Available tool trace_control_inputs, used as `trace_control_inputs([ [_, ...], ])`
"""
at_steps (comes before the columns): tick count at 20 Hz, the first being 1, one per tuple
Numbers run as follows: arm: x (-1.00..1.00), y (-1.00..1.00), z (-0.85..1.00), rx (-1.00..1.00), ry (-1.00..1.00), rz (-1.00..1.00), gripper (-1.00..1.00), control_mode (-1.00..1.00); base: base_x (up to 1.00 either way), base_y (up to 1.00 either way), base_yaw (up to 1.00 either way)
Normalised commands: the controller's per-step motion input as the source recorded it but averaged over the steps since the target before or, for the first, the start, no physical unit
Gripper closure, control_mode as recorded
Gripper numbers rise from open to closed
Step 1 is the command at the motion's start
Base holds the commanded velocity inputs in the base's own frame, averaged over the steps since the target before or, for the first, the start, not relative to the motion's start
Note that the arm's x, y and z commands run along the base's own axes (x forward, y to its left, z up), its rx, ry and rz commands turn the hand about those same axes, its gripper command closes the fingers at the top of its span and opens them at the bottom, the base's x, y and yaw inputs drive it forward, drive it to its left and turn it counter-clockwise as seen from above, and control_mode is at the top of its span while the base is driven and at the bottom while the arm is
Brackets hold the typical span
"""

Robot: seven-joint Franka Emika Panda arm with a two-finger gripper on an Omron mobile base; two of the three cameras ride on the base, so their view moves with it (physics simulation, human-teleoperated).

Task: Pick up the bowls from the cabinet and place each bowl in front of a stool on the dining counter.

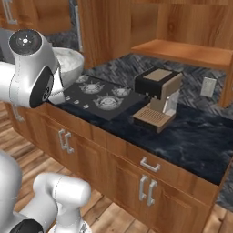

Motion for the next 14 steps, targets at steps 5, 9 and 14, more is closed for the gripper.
trace_control_inputs([
  [5,0.0,0.0,0.0,0.0,0.0,0.0,1.0,1.0,-1.0,0.0,0.31],
  [9,0.0,0.0,0.0,0.0,0.0,0.0,1.0,1.0,-1.0,0.0,0.54],
  [14,0.0,0.0,0.0,0.0,0.0,0.0,1.0,1.0,-0.38,0.13,0.87],
])
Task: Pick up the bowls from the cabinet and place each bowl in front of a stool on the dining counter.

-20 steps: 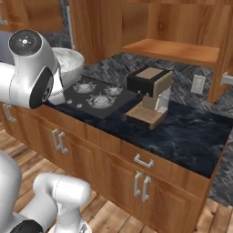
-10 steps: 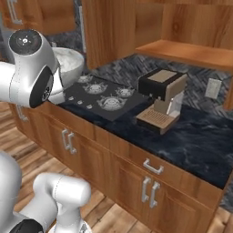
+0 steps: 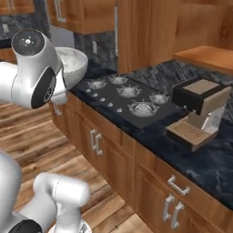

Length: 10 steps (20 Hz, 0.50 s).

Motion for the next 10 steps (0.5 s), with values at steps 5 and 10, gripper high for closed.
trace_control_inputs([
  [5,0.0,0.0,0.0,0.0,0.0,0.0,1.0,1.0,0.0,0.31,0.98],
  [10,0.0,0.0,0.0,0.0,0.0,0.0,1.0,1.0,0.14,0.31,0.9],
])
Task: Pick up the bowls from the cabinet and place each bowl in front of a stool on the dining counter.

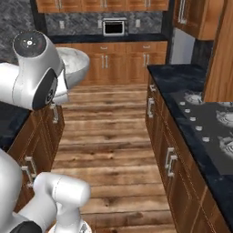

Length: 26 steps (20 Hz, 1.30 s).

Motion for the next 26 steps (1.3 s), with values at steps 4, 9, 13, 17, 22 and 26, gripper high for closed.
trace_control_inputs([
  [4,0.0,0.0,0.0,0.0,0.0,0.0,1.0,1.0,0.99,0.03,0.34],
  [9,0.0,0.0,0.0,0.0,0.0,0.0,1.0,1.0,1.0,-0.43,0.01],
  [13,0.0,0.0,0.0,0.0,0.0,0.0,1.0,1.0,1.0,-0.56,-0.02],
  [17,0.0,0.0,0.0,0.0,0.0,0.0,1.0,1.0,1.0,-0.29,0.0],
  [22,0.0,0.0,0.0,0.0,0.0,0.0,1.0,1.0,1.0,-0.03,0.03],
  [26,0.0,0.0,0.0,0.0,0.0,0.0,1.0,1.0,1.0,0.0,0.0],
])
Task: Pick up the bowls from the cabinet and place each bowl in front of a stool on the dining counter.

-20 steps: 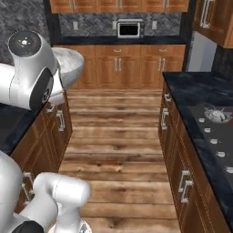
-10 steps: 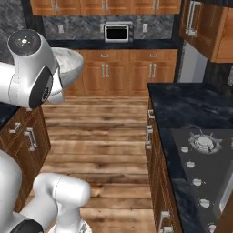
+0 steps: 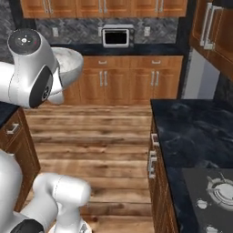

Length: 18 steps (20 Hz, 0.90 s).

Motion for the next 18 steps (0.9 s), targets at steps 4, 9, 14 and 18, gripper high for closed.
trace_control_inputs([
  [4,0.0,0.0,0.0,0.0,0.0,0.0,1.0,1.0,1.0,0.01,0.02],
  [9,0.0,0.0,0.0,0.0,0.0,0.0,1.0,1.0,1.0,0.01,0.33],
  [14,0.0,0.0,0.0,0.0,0.0,0.0,1.0,1.0,1.0,0.0,0.63],
  [18,0.0,0.0,0.0,0.0,0.0,0.0,1.0,1.0,1.0,-0.03,0.64],
])
